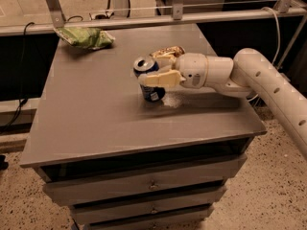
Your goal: Place pepsi can upright
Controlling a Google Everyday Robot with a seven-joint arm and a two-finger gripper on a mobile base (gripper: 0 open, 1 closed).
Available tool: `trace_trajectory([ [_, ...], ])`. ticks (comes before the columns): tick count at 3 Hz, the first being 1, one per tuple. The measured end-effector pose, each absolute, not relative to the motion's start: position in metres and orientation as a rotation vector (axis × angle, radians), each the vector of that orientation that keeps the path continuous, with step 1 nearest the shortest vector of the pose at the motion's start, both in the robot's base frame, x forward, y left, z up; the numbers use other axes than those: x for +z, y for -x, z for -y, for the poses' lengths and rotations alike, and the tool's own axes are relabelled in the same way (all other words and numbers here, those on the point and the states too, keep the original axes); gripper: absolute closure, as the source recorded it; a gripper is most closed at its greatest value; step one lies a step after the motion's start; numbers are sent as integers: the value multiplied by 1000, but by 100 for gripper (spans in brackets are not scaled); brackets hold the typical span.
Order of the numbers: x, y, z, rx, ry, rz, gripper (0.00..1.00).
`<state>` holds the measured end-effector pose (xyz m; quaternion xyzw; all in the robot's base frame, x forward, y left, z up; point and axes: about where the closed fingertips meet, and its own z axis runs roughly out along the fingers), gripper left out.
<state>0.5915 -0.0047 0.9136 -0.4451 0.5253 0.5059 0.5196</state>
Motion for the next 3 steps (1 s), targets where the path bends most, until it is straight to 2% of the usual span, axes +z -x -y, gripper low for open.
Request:
trace_trajectory([
  [3, 892, -588, 13, 1253, 1063, -1287, 12],
])
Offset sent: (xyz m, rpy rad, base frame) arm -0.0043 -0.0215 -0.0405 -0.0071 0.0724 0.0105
